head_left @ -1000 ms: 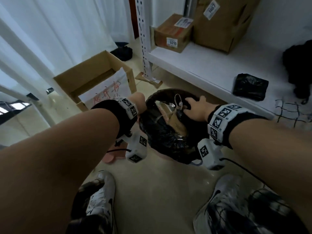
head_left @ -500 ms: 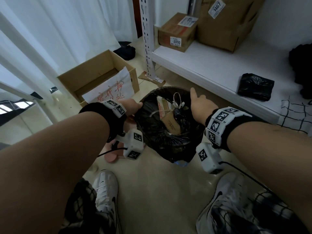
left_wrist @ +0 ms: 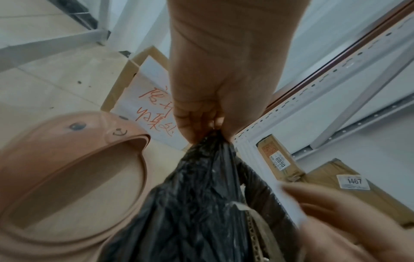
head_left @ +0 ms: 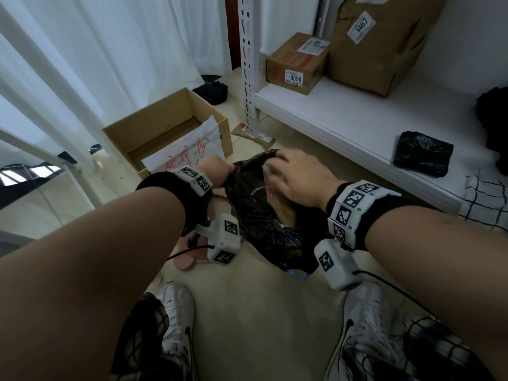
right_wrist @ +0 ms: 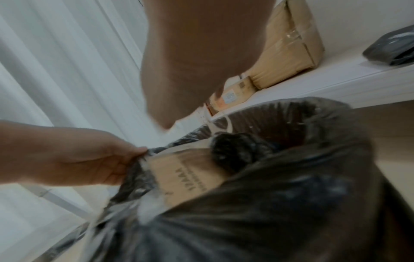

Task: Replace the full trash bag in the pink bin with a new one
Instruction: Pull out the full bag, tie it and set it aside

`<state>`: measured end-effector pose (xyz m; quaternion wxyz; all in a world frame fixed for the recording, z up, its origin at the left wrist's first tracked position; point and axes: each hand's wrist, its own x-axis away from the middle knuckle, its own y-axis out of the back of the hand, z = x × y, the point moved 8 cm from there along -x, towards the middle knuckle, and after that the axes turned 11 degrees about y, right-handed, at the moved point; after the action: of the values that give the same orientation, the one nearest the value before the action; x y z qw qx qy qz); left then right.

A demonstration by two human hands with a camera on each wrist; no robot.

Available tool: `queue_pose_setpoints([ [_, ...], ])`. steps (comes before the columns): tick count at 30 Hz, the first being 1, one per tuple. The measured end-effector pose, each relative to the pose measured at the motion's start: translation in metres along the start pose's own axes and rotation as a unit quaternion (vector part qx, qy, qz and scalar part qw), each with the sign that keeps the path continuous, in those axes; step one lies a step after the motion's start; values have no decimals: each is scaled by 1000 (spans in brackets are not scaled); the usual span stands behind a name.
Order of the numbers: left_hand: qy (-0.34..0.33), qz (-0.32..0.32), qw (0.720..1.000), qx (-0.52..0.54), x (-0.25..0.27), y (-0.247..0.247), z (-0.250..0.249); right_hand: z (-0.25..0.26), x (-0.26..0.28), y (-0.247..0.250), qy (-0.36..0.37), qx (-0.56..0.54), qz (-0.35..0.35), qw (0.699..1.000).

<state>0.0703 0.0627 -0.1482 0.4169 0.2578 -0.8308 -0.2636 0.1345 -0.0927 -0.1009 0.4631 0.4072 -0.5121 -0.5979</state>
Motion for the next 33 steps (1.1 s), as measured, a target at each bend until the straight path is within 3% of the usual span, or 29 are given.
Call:
queue_pose_setpoints([
  [2, -29, -20, 999, -3, 2, 4, -8, 18, -4, -25, 60, 8, 126, 990],
  [4, -56, -23, 998, 15, 4, 6, -11, 19, 0, -48, 34, 21, 231, 972],
  [9, -79, 42, 993, 73, 13, 11, -17, 18, 2, -61, 4, -2, 304, 953],
  [11, -33, 71, 996, 37, 9, 15, -12, 17, 2, -55, -4, -37, 281, 959],
  [13, -1, 50, 996, -71, 8, 23, -8, 12, 3, -46, -6, -57, 241, 969],
  [15, -11, 23, 988, -150, 12, 27, -11, 7, 4, -36, -2, -64, 198, 978],
  [16, -29, 24, 990, -140, 13, 25, -16, 5, 4, -29, 1, -63, 168, 984],
  [18, -65, 66, 996, 9, 17, 18, -28, 1, 2, -9, 11, -45, 90, 995],
  [20, -84, 104, 976, 170, 25, 12, -40, -9, 1, 6, -7, -20, 28, 999],
  [21, -91, 111, 969, 202, 29, 10, -45, -15, 1, 10, -30, -13, 7, 999],
  [23, -114, 112, 973, 166, 35, 4, -54, -27, 2, 15, -81, -21, -29, 996],
  [24, -123, 99, 983, 96, 36, 3, -55, -31, 1, 16, -103, -36, -43, 993],
  [26, -114, 46, 986, -115, 33, 2, -48, -35, -2, 15, -126, -75, -41, 988],
  [28, -119, -2, 973, -196, 32, 7, -44, -30, -10, 9, -112, -98, -1, 989],
  [33, -224, 19, 974, -8, 47, 13, -57, -17, -35, -6, -66, -97, 56, 992],
])
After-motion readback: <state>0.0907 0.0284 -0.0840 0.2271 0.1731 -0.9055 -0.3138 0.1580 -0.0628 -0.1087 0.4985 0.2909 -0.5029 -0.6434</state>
